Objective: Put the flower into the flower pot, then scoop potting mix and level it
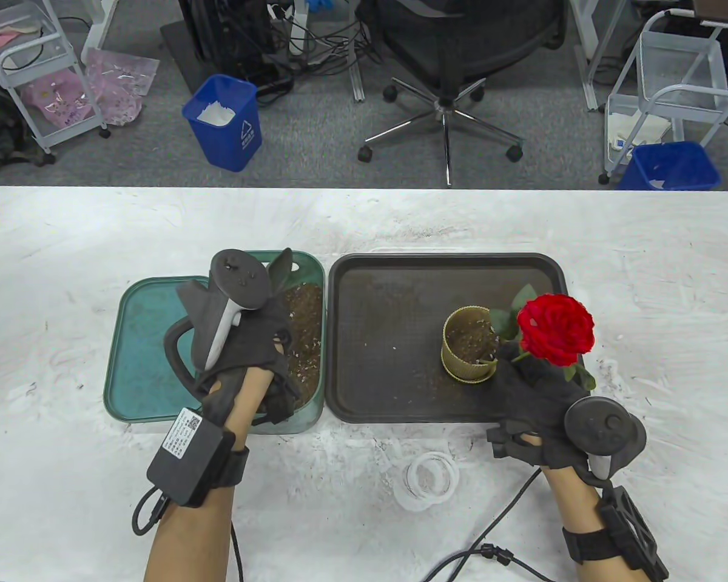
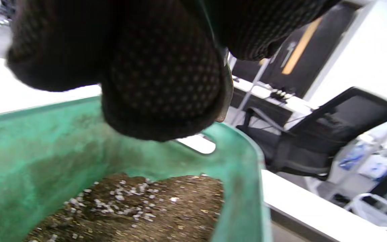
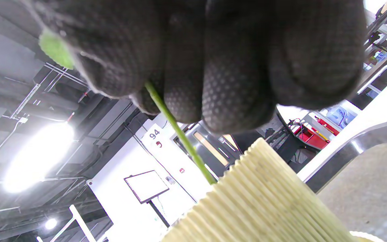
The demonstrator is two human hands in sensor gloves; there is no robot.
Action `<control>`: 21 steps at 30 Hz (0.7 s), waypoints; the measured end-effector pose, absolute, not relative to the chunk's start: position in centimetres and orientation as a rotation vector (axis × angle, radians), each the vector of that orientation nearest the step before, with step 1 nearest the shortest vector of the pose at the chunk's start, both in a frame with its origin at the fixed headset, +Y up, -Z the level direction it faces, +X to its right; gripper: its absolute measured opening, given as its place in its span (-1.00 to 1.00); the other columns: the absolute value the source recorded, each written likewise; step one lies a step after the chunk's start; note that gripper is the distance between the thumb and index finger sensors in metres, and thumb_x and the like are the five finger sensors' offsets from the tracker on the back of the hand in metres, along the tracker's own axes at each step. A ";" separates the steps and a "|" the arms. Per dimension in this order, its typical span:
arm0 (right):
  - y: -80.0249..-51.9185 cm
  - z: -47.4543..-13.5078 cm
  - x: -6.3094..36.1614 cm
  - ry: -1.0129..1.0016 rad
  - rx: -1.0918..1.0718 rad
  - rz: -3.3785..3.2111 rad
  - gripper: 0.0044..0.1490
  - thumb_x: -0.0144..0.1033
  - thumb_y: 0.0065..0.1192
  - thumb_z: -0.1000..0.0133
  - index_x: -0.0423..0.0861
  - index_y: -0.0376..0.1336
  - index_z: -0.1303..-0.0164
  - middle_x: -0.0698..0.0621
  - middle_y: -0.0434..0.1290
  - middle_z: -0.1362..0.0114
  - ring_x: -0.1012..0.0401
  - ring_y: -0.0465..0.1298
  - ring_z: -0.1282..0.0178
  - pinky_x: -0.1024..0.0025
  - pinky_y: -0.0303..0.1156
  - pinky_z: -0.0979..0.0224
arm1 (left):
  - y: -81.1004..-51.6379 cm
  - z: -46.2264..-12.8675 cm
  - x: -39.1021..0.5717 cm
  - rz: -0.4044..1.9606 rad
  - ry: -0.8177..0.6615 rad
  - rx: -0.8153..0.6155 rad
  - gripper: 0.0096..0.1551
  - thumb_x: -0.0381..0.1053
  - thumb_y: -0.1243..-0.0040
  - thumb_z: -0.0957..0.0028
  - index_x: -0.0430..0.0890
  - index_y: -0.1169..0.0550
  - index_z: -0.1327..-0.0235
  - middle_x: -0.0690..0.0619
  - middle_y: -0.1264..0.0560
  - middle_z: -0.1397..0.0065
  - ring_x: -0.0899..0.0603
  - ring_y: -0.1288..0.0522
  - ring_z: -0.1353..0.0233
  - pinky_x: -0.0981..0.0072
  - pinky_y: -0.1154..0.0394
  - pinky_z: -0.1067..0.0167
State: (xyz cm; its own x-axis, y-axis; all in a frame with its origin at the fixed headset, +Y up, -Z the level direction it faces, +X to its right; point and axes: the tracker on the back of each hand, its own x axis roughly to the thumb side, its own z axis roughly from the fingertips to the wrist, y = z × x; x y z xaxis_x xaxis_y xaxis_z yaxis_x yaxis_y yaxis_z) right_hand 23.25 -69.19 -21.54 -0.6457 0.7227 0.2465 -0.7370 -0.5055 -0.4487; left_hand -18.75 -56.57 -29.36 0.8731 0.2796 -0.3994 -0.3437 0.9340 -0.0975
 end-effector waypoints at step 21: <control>-69.2 -21.6 23.3 -0.659 0.027 2.167 -0.55 -0.22 0.43 0.15 -0.05 0.51 0.07 -0.14 0.68 -0.01 -0.05 0.72 0.23 0.00 0.69 0.18 | -65.3 -35.3 -19.7 0.250 0.607 -0.561 -0.39 0.09 -0.16 0.07 -0.26 -0.53 -0.13 -0.02 -0.71 0.09 0.01 -0.83 0.48 0.27 -0.77 0.43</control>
State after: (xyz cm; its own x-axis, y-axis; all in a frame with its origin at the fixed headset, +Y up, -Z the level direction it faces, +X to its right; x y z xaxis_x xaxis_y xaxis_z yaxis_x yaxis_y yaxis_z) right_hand 23.32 -69.16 -21.56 -0.6399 0.7292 0.2425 -0.7406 -0.5012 -0.4475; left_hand -19.67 -65.28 -35.26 0.7978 0.0598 -0.5999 -0.3795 0.8230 -0.4227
